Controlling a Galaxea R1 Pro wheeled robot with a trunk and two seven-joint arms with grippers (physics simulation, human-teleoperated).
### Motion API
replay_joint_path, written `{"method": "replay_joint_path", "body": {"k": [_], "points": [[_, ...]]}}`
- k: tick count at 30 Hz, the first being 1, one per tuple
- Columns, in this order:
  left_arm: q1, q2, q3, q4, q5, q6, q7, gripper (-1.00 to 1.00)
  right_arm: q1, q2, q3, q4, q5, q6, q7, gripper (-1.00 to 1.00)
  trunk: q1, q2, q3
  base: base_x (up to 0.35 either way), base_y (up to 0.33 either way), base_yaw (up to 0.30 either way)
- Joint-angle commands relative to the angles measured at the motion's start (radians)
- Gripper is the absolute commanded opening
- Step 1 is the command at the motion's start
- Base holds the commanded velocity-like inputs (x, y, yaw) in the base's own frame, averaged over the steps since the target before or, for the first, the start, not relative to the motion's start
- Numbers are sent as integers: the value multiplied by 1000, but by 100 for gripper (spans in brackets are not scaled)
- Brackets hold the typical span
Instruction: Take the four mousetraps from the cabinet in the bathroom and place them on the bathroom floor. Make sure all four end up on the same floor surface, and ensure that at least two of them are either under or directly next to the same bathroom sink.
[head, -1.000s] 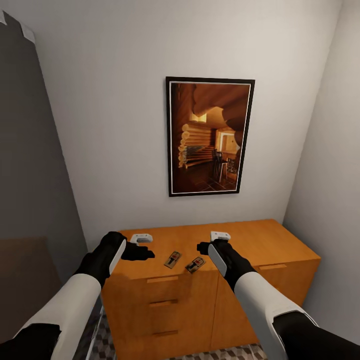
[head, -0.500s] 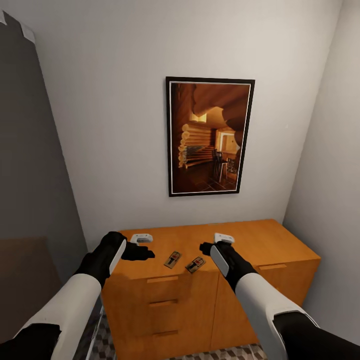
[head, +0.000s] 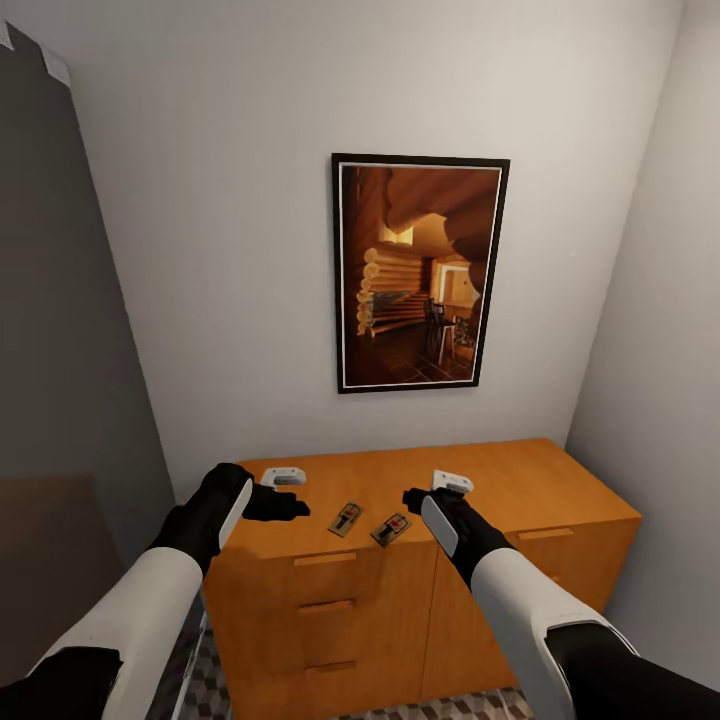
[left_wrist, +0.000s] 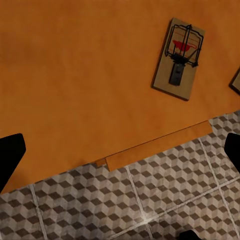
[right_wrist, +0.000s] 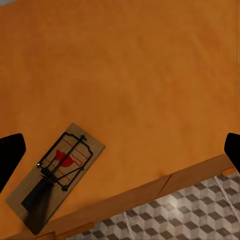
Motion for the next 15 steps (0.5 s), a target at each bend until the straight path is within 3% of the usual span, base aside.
{"method": "replay_joint_path", "body": {"k": [1, 15], "points": [[0, 0, 0, -1, -5, 3, -4, 100, 0, 0, 4, -1, -6, 4, -8, 100, 0, -1, -1, 0, 0, 0], [0, 0, -1, -2, -5, 3, -3, 100, 0, 0, 6, 0, -5, 2, -9, 100, 0, -1, -1, 0, 0, 0]]}}
